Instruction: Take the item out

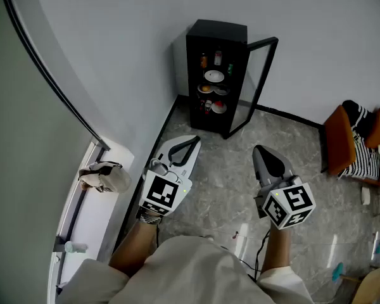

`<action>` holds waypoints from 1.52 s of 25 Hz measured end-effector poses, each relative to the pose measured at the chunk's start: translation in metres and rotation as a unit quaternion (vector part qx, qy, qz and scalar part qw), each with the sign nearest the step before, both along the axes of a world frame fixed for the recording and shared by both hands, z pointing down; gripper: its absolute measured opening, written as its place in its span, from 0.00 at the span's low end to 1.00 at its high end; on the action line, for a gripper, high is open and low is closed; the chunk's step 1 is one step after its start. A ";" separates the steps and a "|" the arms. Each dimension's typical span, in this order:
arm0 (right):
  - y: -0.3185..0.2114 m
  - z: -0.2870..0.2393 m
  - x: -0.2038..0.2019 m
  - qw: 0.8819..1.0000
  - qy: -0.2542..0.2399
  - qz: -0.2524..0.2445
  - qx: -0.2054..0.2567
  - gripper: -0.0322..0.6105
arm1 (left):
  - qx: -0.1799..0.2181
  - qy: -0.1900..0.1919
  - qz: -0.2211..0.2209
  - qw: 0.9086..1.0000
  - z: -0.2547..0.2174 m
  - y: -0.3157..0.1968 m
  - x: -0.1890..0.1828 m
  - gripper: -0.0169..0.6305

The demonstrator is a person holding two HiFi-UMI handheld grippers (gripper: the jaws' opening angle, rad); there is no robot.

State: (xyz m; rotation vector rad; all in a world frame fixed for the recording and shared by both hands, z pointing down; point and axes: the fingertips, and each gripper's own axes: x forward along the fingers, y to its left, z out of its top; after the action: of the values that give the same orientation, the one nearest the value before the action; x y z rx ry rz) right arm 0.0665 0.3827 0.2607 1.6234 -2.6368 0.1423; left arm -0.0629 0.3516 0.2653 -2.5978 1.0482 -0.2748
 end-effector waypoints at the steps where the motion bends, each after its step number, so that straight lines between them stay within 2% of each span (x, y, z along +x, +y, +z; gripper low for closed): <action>1: -0.001 0.001 -0.001 1.000 0.000 0.000 0.000 0.06 | 0.001 0.000 0.000 1.000 0.000 -0.001 -0.001 0.03; 9: -0.001 0.003 0.011 1.000 -0.023 0.001 -0.001 0.06 | 0.001 0.006 0.003 1.000 0.003 -0.005 0.011 0.03; 13: -0.001 0.001 0.023 0.999 -0.042 -0.016 -0.001 0.06 | 0.000 0.008 -0.006 1.000 0.005 -0.003 0.022 0.03; 18: -0.003 0.004 0.025 0.999 -0.034 -0.040 -0.008 0.06 | -0.005 0.001 -0.012 1.000 0.010 0.003 0.030 0.03; 23: -0.016 0.004 0.023 0.998 -0.029 -0.048 -0.005 0.06 | -0.015 0.004 -0.020 1.000 0.014 -0.011 0.026 0.03; 30: -0.066 0.020 0.033 0.999 -0.022 -0.032 -0.011 0.06 | -0.029 0.009 -0.017 0.999 0.034 -0.066 0.031 0.03; 38: -0.183 0.021 0.038 0.999 0.003 -0.037 0.000 0.06 | -0.024 0.013 0.004 1.000 0.036 -0.191 0.049 0.03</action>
State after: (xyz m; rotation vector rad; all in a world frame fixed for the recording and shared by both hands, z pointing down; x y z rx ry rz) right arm 0.1044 0.1994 0.2816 1.5224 -2.6872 0.1349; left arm -0.0144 0.1601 0.3017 -2.6548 1.0528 -0.2672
